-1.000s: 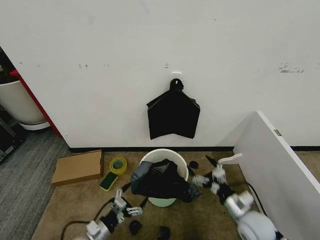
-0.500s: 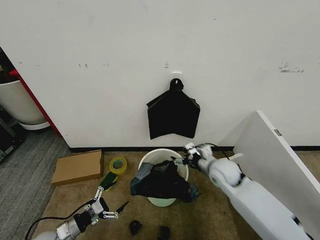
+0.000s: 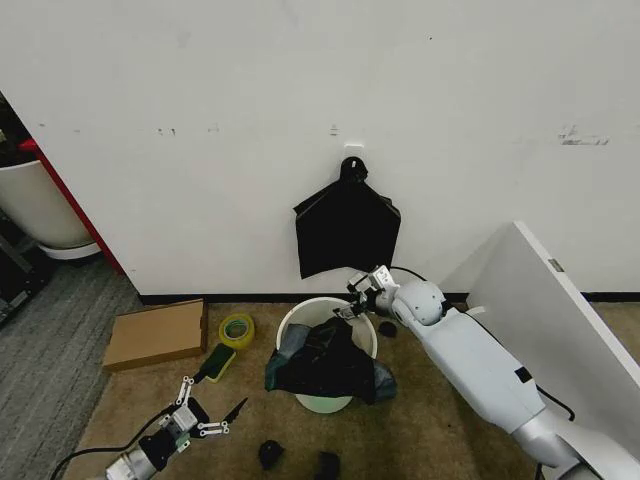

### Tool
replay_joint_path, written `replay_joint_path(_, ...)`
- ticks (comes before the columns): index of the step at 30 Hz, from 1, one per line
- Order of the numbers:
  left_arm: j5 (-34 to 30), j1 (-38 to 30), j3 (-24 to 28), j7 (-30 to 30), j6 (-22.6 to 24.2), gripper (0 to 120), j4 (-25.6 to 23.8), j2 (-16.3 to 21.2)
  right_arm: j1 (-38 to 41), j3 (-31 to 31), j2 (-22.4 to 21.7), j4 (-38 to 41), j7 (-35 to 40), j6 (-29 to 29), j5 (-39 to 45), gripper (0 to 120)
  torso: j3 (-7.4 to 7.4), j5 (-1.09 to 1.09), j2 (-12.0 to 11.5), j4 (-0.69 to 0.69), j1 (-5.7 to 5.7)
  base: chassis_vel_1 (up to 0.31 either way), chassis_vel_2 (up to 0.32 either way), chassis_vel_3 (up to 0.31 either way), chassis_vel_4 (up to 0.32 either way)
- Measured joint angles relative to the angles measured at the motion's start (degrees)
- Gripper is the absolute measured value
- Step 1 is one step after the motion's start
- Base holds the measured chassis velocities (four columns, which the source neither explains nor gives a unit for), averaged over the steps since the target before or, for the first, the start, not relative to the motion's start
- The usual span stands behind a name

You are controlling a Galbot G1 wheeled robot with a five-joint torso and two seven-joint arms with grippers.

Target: Place the garbage bag over the trash bin.

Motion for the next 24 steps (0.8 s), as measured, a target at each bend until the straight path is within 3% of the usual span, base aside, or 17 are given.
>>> replay_joint_path(14, -0.12, 0.38, 0.36, -2.06, -1.17, 100, -0.01, -0.55, -2.14, -0.20, -1.90, 2.42, 1.48, 0.40, 2.36, 31, 0.00, 0.00, 0.00, 0.01, 0.00, 0.000, 0.000, 0.000, 0.000)
replay_joint_path(20, -0.58, 1.24, 0.56, -2.81, -1.17, 100, -2.35, -1.36, -4.65, 0.42, -2.57, 6.13, 9.17, 0.41, 9.44, 7, -0.01, 0.01, 0.00, 0.01, 0.00, 0.000, 0.000, 0.000, 0.000)
replay_joint_path(24, -0.62, 1.27, 0.63, -3.17, -1.20, 100, -2.51, -1.43, -6.71, 0.60, -3.39, 8.61, 16.68, 0.51, 15.48, 3, -0.01, 0.01, 0.01, 0.02, -0.01, 0.000, 0.000, 0.000, 0.000)
